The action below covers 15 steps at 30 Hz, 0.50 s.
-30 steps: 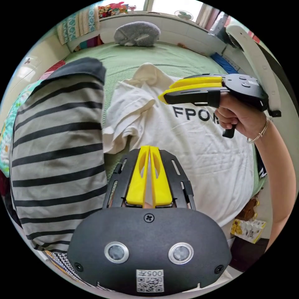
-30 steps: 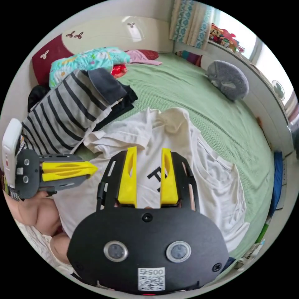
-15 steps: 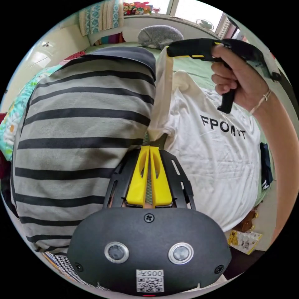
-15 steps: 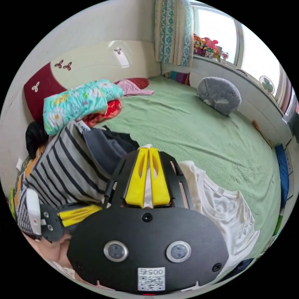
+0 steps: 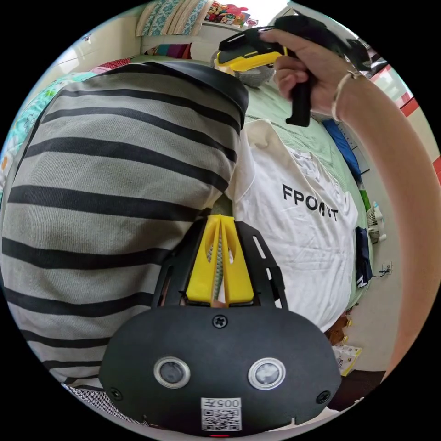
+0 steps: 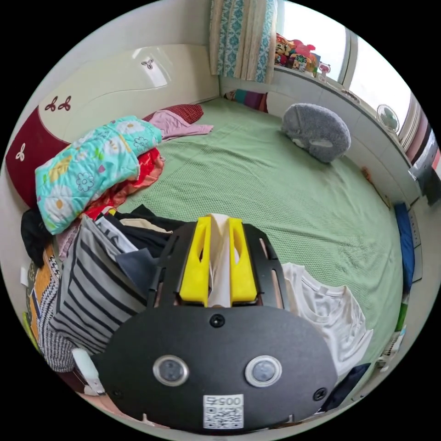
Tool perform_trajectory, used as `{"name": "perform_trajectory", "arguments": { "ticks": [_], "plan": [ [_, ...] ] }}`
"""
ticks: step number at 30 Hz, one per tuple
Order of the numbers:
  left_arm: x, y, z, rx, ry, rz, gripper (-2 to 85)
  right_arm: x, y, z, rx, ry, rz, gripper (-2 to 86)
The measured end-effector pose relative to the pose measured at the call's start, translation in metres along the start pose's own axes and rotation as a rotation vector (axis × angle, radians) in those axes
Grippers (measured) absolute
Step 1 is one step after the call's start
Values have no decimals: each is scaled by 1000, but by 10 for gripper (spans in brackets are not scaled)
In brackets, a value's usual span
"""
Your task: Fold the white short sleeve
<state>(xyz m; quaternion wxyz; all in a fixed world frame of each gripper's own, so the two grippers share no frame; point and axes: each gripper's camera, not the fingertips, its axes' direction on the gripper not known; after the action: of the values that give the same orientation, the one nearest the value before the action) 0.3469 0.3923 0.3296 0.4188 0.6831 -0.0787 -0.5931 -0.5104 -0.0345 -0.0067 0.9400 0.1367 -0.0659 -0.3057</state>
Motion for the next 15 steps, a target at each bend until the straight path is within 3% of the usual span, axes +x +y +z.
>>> {"name": "perform_trajectory", "arguments": {
  "ticks": [4,15],
  "plan": [
    [2,-4,1,-2,-2,2,-7,26,21,-18,18,-51,1,107],
    [22,-9,-1,11,-34,16,-7,80,46,-55,30,-35,92,94]
  ]
}}
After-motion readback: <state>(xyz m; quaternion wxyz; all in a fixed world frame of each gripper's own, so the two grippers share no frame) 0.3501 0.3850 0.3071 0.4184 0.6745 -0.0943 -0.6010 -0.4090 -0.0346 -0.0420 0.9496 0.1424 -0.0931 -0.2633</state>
